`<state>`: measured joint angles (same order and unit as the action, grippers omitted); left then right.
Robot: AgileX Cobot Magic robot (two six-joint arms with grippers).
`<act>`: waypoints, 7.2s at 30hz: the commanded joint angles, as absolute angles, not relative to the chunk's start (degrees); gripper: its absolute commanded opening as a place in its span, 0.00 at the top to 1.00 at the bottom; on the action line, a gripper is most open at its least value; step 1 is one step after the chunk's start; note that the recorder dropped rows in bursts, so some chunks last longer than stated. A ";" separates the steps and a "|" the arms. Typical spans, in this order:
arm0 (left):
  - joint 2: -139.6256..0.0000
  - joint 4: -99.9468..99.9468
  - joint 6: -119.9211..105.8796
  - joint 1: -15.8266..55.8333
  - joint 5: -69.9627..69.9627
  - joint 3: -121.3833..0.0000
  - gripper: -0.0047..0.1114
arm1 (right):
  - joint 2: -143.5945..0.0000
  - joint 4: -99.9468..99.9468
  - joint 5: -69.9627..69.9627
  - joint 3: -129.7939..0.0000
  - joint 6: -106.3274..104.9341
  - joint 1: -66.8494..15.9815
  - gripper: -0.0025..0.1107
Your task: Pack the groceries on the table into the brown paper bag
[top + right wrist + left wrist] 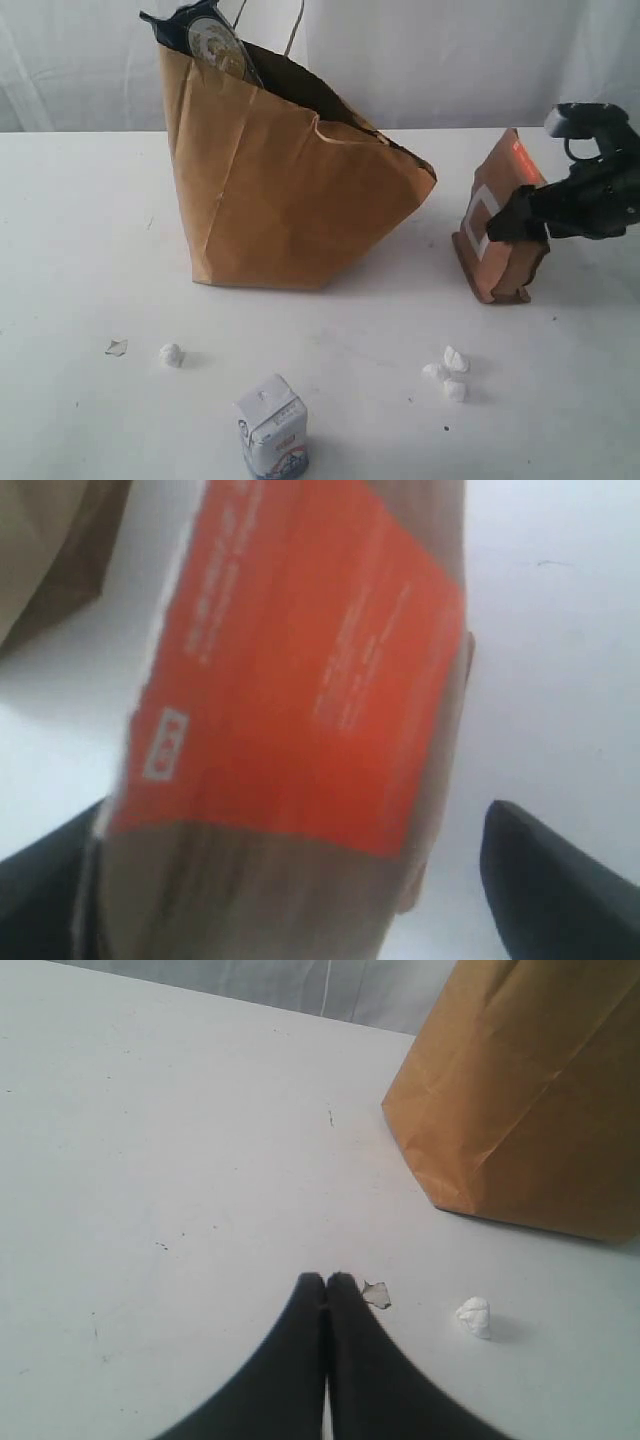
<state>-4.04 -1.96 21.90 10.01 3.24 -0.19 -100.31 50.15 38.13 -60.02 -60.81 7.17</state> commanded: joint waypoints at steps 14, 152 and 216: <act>-3.96 -1.72 22.10 9.84 3.14 0.00 0.96 | -103.83 45.19 21.17 -59.89 -62.14 1.52 0.26; -3.96 -1.98 22.10 9.84 3.14 0.00 0.96 | -81.34 72.67 52.43 -78.19 -47.55 1.27 0.98; -3.96 -1.98 22.10 9.84 3.14 0.00 0.96 | -104.09 89.87 25.68 -82.03 -88.08 -14.84 0.98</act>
<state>-4.04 -1.96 21.90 10.01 3.24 -0.19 -103.78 89.53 28.15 -81.51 -86.24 -14.95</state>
